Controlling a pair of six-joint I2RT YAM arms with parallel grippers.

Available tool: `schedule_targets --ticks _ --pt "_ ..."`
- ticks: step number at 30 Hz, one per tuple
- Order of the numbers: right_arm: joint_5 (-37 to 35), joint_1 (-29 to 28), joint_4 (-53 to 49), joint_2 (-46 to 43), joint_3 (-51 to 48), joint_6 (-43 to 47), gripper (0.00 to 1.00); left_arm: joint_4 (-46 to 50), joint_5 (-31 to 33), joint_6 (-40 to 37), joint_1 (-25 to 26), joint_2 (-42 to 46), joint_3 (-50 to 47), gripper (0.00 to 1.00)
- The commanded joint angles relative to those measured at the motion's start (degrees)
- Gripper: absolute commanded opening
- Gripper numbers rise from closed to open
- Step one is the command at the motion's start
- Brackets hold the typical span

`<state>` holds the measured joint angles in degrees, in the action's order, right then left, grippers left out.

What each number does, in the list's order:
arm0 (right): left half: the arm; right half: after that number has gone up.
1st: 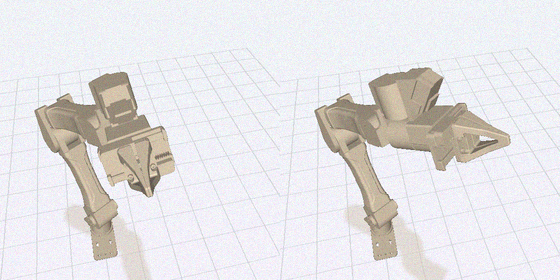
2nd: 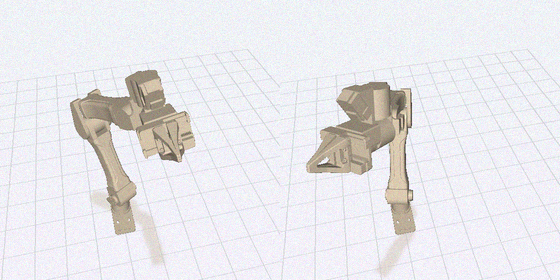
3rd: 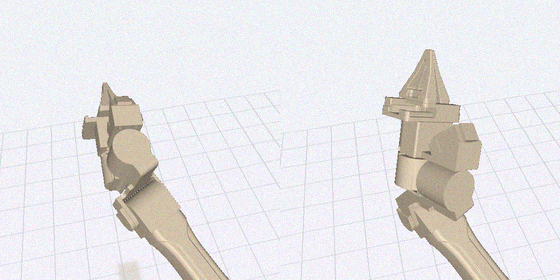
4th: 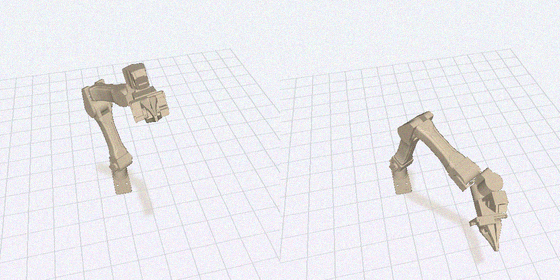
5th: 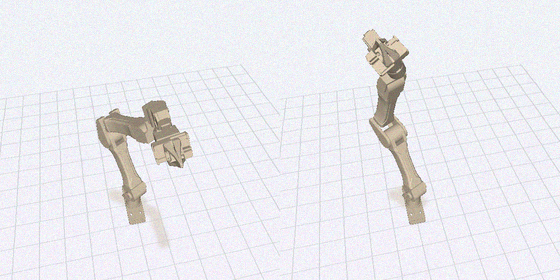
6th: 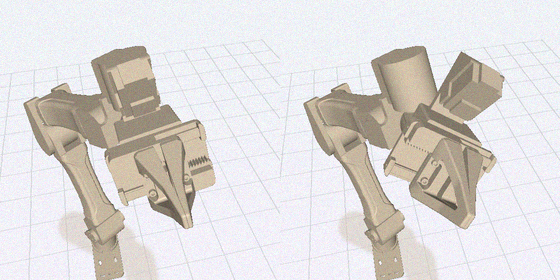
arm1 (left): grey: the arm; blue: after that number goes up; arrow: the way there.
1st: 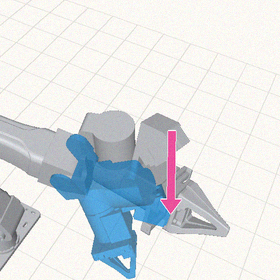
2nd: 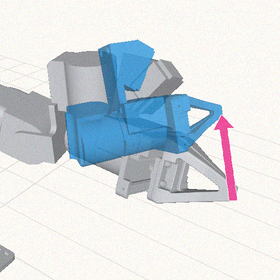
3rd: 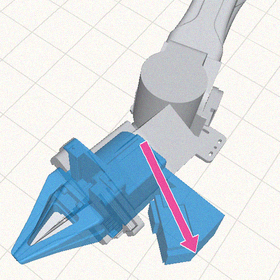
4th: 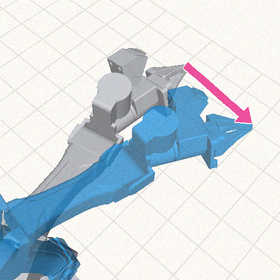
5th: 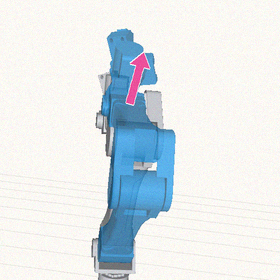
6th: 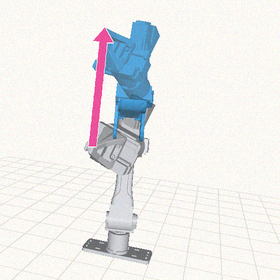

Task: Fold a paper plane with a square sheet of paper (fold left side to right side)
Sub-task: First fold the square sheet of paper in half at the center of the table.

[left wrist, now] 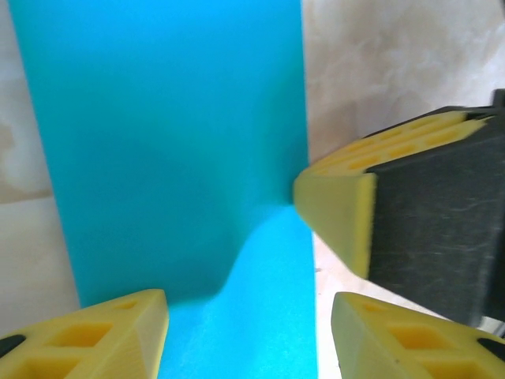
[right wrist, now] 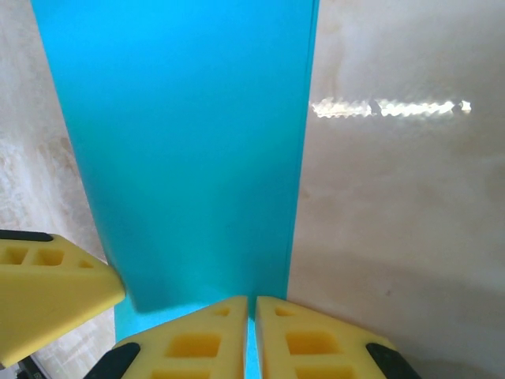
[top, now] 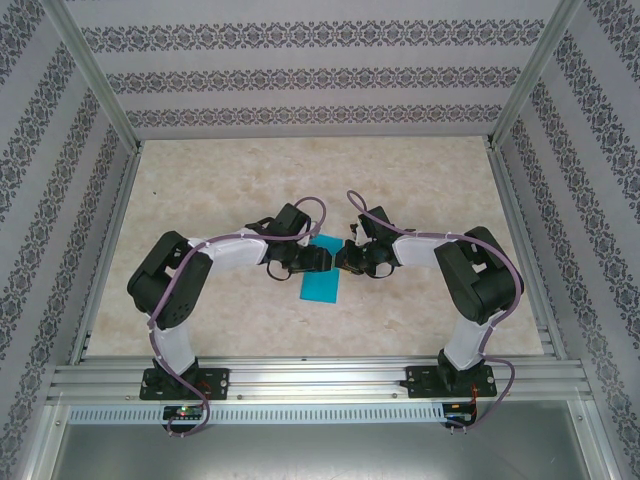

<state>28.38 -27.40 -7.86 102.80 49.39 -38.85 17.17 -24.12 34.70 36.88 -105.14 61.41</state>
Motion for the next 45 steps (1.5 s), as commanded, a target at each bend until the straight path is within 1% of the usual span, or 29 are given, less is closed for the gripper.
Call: schedule_targets --ticks 1,5,16,19,27,33,39,42,45 --pt "-3.6 -0.5 -3.7 1.4 -0.2 1.4 0.14 2.4 2.8 -1.5 0.5 -0.9 -0.7 0.58" --pt "-3.8 -0.6 -4.6 1.7 0.2 1.9 0.13 3.1 3.9 -1.6 0.4 -1.2 -0.6 0.58" --pt "-4.0 -0.6 -5.4 1.7 0.5 2.9 0.13 2.8 3.7 -2.0 0.5 -1.9 -1.8 0.58" --pt "-4.1 -0.6 -5.5 2.0 0.5 3.0 0.13 3.5 4.4 -2.3 0.5 -1.7 -2.2 0.58" --pt "-4.0 -0.6 -5.7 2.2 0.6 3.1 0.13 7.7 7.8 -4.1 -0.5 0.7 -2.3 0.61" --pt "-4.0 -0.6 -5.5 2.2 0.5 3.0 0.13 9.7 8.0 -5.2 -2.1 4.0 -1.9 0.62" --pt "-3.8 -0.5 -5.2 2.1 0.5 2.7 0.13 8.8 6.4 -5.4 -2.3 9.6 -1.9 0.62" --pt "-3.8 -0.6 -5.2 2.0 0.5 2.7 0.13 5.9 3.2 -4.4 -2.3 11.3 -3.0 0.62" --pt "-3.8 -0.6 -5.4 1.9 0.4 2.8 0.13 2.4 -0.5 -3.2 -2.0 10.9 -3.5 0.61"
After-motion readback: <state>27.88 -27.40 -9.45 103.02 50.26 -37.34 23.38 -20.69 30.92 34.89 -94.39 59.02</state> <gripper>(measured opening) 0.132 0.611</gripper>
